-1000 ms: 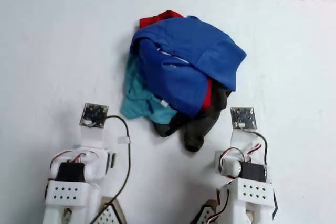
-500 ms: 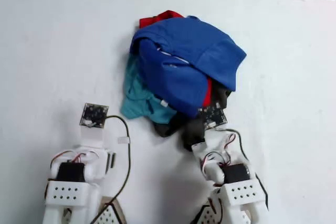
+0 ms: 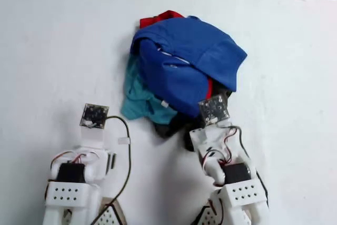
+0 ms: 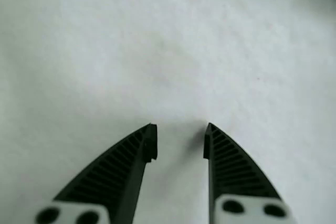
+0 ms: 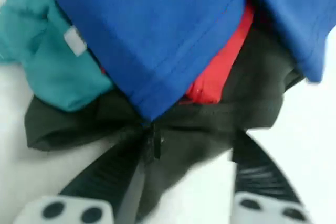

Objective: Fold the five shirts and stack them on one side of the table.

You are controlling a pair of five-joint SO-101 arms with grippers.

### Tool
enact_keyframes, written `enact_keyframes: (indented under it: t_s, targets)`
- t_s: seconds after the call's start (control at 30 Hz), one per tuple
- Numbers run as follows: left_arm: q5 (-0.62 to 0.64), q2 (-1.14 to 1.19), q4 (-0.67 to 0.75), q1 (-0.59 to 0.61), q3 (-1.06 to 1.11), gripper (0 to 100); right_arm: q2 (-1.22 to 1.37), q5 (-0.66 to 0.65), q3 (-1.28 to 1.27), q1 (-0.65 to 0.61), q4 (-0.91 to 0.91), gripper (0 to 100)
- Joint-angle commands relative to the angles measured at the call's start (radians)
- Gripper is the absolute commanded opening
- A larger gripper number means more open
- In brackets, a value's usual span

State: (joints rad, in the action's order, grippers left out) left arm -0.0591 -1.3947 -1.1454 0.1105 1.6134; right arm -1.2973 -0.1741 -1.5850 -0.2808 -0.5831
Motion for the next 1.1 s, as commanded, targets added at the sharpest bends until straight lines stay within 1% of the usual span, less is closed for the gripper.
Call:
enact_keyframes:
  t_s: [0.0,0.1,0.23,0.33,0.43,0.53,0.73,0.83,0.93,1.0,1.07]
  targets:
    - [0.002,-0.005,0.014,0.014,-0.001,17,-0.001,-0.011,0.141,-0.005,-0.073,28.2]
    - [0.002,-0.005,0.014,0.014,-0.001,17,0.001,-0.011,0.241,-0.005,-0.117,26.2]
    - [0.002,-0.005,0.014,0.014,-0.001,17,0.01,-0.011,0.325,-0.005,-0.117,26.1]
    - [0.002,-0.005,0.014,0.014,-0.001,17,0.094,-0.011,0.384,-0.005,-0.113,26.1]
    - [0.002,-0.005,0.014,0.014,-0.001,17,0.271,-0.011,0.486,-0.005,-0.113,26.1]
    - [0.002,-0.005,0.014,0.014,-0.001,17,0.506,-0.011,0.641,-0.005,-0.133,26.1]
    - [0.002,-0.005,0.014,0.014,-0.001,17,0.918,-0.011,0.965,-0.007,-0.306,26.1]
    - [0.002,-0.005,0.014,0.014,-0.001,17,1.075,-0.008,1.068,-0.008,-0.328,26.2]
    - [0.002,-0.005,0.014,0.014,-0.001,17,1.191,-0.006,1.154,-0.053,-0.374,26.6]
    - [0.002,-0.005,0.014,0.014,-0.001,17,1.244,-0.005,1.204,-0.102,-0.415,30.7]
    - [0.002,-0.005,0.014,0.014,-0.001,17,1.279,-0.003,1.246,-0.145,-0.438,37.2]
